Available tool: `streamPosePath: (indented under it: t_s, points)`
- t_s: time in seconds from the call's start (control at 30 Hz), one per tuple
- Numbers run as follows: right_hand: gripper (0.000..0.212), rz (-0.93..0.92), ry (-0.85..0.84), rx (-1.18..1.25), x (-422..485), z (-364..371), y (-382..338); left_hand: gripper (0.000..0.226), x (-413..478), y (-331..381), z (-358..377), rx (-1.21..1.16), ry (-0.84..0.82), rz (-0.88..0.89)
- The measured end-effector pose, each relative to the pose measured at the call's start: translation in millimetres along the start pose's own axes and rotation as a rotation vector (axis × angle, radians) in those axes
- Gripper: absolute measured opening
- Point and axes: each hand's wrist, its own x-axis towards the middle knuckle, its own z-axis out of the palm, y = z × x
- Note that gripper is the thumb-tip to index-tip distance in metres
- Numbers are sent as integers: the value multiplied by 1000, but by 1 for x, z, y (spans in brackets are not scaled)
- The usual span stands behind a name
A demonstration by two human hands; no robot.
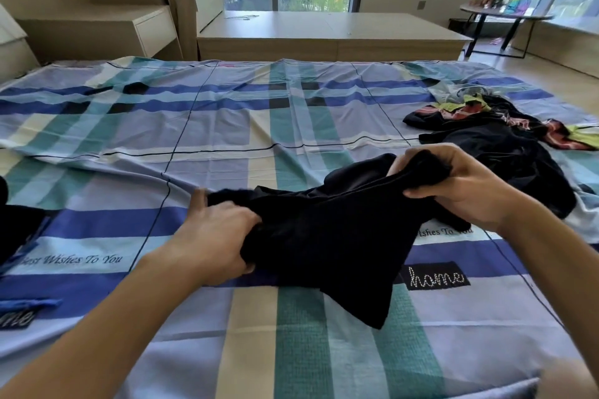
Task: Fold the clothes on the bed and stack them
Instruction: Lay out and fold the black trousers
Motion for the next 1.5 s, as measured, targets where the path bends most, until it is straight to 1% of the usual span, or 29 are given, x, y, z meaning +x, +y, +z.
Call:
streamPosePath:
  t_s: [0.03, 0.07, 0.13, 0.17, 0.2, 0.27, 0.3, 0.37, 0.43, 0.47, 0.53, 0.63, 0.7, 0.77, 0.83, 0.87, 0.9, 0.97, 1.03, 1.1, 1.13, 1.2, 1.27, 1.3, 1.33, 1.37, 1.4, 1.47, 1.5]
  points:
    - [51, -24, 5, 28, -1, -2, -1, 36, 0, -1, -3, -1, 103, 1]
    - [45, -50, -5, 58, -2, -4, -3, 37, 0, -1, -8, -17, 244, 24]
    - [31, -90, 19, 98, -1, -6, -7, 37, -4, 0, -19, -48, 475, 58]
    - [33, -106, 56, 94, -1, -7, -8, 36, -5, 1, -23, -67, 568, 70]
    - [41, -108, 97, 72, 0, -7, -7, 38, -7, 2, -28, -91, 636, 84]
    - [53, -78, 161, -3, 0, -7, -6, 41, -12, 7, -33, -179, 707, 120]
    - [55, -59, 179, -46, 0, -6, -5, 40, -14, 9, -33, -252, 707, 140]
    - [55, -17, 200, -105, -2, -4, -3, 30, -16, 11, -30, -365, 664, 185]
    - [54, 6, 218, -108, -2, -3, 0, 20, -15, 9, -24, -354, 647, 216]
    - [53, 12, 219, -89, -2, -3, 0, 20, -14, 8, -22, -338, 651, 220]
    - [53, -5, 188, -61, -1, -3, -2, 22, -13, 9, -21, -320, 683, 216]
    - [61, -69, 102, 21, -2, -4, -4, 26, -13, 10, -28, -307, 725, 196]
    - [59, -88, 68, 110, -3, -5, -4, 30, -11, 5, -27, -363, 652, 217]
    - [46, -98, 50, 175, -6, -7, -4, 32, -8, 1, -17, -430, 499, 238]
    - [36, -104, 42, 195, -7, -8, -3, 40, -6, -1, -6, -406, 367, 218]
    - [34, -111, 24, 193, -7, -9, -3, 44, -4, 0, -2, -368, 348, 204]
    - [34, -122, -7, 187, -7, -9, -2, 45, -3, 0, 0, -328, 366, 195]
    - [38, -123, -57, 189, -7, -11, -2, 38, -2, 1, -4, -283, 471, 169]
    - [41, -106, -99, 231, -8, -14, -3, 29, -2, 1, -10, -301, 597, 135]
    - [44, -85, -173, 264, -11, -15, -6, 20, -2, -3, -9, -366, 663, 111]
    - [45, -67, -206, 273, -13, -15, -8, 15, -1, -6, -7, -401, 652, 113]
    - [40, -17, -231, 282, -14, -15, -7, 12, 1, -12, 1, -532, 534, 139]
    - [27, 69, -115, 247, -13, -15, -2, 22, 2, -11, 7, -751, 386, 180]
    - [32, 142, -20, 194, -12, -18, 4, 28, 2, -7, 10, -837, 349, 190]
    - [37, 220, 62, 124, -10, -20, 7, 33, 1, -2, 11, -898, 350, 191]
    - [36, 286, 130, 38, -9, -23, 11, 37, 2, 3, 13, -955, 361, 190]
    - [34, 341, 160, -52, -9, -24, 13, 39, 1, 8, 13, -1001, 372, 190]
    - [42, 416, 107, -166, -12, -28, 13, 38, 1, 14, 12, -1035, 354, 196]
    - [47, 453, 59, -193, -15, -28, 10, 36, 1, 14, 12, -1029, 310, 200]
